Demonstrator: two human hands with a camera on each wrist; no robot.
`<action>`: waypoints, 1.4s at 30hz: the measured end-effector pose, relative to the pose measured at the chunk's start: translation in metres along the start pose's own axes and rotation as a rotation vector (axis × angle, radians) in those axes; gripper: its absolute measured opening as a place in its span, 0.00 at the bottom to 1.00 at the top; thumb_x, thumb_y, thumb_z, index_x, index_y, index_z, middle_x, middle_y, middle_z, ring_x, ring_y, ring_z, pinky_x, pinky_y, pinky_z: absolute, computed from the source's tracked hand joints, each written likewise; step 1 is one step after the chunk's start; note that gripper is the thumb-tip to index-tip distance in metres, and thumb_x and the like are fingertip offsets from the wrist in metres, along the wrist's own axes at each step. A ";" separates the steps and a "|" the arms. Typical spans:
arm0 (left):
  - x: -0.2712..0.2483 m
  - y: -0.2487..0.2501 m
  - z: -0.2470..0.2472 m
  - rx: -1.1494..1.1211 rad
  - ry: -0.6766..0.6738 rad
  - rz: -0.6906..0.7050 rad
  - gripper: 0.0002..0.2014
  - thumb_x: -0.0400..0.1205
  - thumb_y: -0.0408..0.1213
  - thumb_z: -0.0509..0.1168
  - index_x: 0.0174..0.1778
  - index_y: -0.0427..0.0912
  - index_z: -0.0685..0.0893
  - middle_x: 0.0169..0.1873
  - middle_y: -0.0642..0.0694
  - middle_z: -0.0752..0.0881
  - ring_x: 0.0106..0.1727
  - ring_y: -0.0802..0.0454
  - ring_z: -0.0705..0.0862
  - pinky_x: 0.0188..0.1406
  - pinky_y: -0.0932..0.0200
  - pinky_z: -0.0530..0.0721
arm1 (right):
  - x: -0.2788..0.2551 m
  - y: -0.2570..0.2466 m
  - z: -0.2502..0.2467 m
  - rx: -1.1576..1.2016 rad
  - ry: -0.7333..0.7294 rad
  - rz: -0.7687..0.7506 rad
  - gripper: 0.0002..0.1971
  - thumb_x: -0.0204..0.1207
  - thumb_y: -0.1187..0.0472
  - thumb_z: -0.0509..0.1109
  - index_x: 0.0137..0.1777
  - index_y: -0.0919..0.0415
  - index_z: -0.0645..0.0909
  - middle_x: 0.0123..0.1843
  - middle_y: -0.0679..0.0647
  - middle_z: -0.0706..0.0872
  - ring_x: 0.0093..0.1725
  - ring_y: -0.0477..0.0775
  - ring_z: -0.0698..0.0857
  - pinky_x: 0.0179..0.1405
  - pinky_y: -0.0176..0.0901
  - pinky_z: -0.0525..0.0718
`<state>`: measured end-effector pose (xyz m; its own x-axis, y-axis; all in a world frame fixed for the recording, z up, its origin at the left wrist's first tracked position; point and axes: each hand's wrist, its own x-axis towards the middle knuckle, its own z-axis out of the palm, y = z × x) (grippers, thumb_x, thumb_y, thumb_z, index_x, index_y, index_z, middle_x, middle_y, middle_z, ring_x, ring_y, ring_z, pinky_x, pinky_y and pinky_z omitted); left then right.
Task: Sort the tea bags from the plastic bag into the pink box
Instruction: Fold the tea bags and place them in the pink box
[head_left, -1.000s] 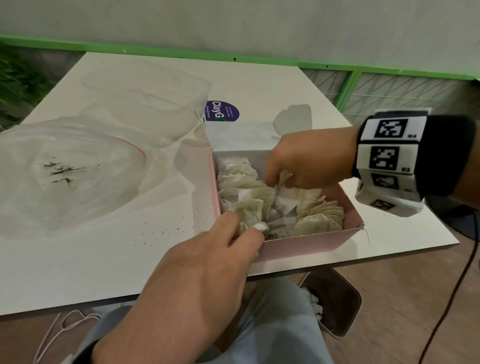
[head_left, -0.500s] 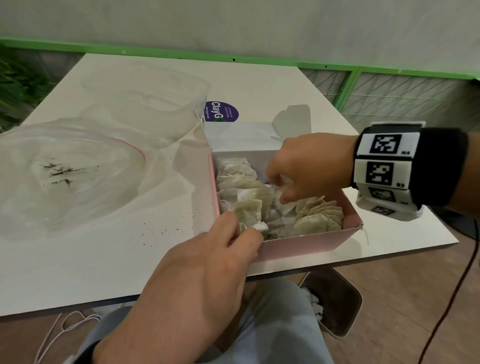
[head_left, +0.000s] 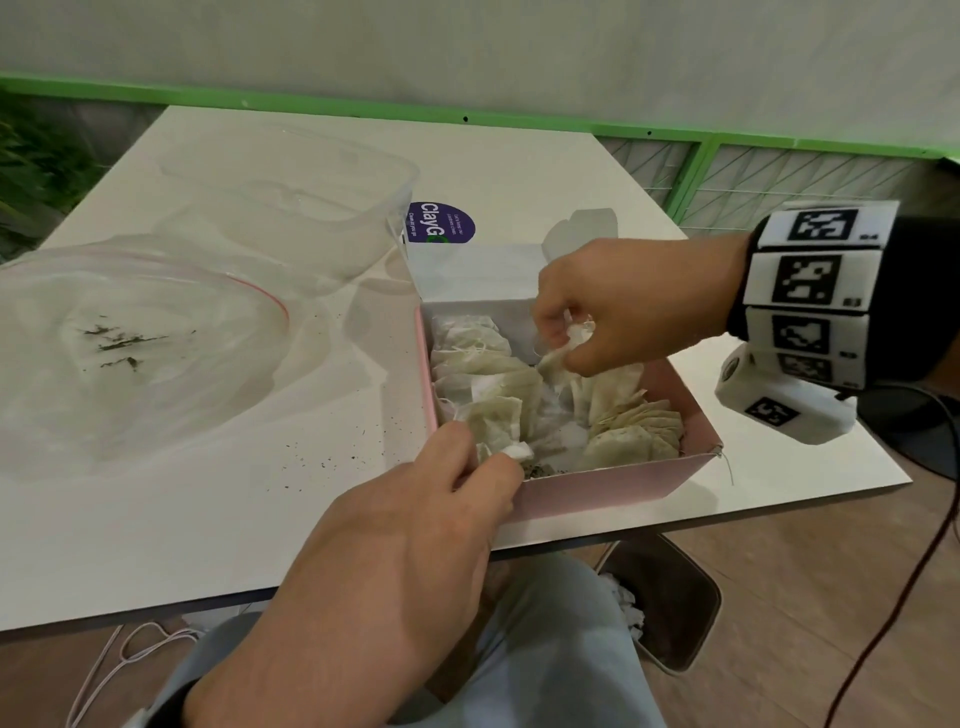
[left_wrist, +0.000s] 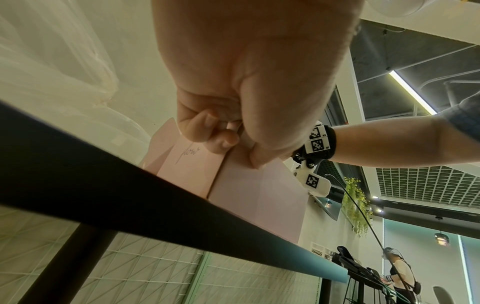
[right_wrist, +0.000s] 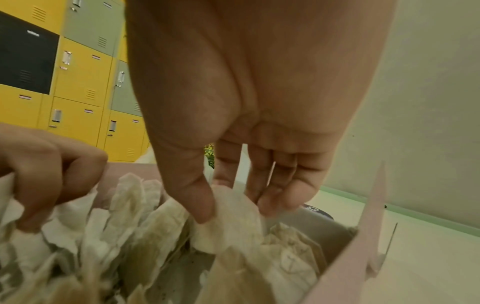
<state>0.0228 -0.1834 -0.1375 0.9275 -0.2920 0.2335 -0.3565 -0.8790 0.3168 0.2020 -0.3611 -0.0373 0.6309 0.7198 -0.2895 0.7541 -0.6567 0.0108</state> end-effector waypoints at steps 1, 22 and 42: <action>0.000 0.000 0.000 0.003 0.001 0.001 0.10 0.81 0.40 0.71 0.51 0.54 0.75 0.43 0.53 0.74 0.24 0.45 0.75 0.14 0.48 0.78 | -0.003 0.000 -0.003 0.033 -0.002 0.020 0.11 0.70 0.42 0.69 0.41 0.48 0.82 0.44 0.44 0.85 0.41 0.47 0.82 0.40 0.40 0.77; 0.000 0.000 0.001 0.018 0.026 0.008 0.14 0.79 0.38 0.75 0.51 0.53 0.76 0.43 0.51 0.75 0.24 0.44 0.76 0.13 0.48 0.77 | -0.012 0.003 0.009 -0.269 -0.115 0.041 0.13 0.76 0.52 0.74 0.60 0.47 0.84 0.50 0.45 0.83 0.49 0.51 0.81 0.49 0.44 0.82; 0.001 0.000 0.000 0.001 0.026 0.028 0.08 0.82 0.40 0.68 0.51 0.53 0.75 0.44 0.51 0.74 0.25 0.44 0.75 0.14 0.48 0.77 | -0.010 -0.004 0.028 -0.435 -0.187 0.052 0.14 0.72 0.37 0.69 0.50 0.44 0.83 0.49 0.45 0.84 0.54 0.54 0.80 0.55 0.54 0.80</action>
<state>0.0232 -0.1839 -0.1371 0.9141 -0.3064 0.2656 -0.3817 -0.8713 0.3086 0.1872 -0.3722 -0.0611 0.6563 0.6096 -0.4446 0.7539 -0.5066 0.4182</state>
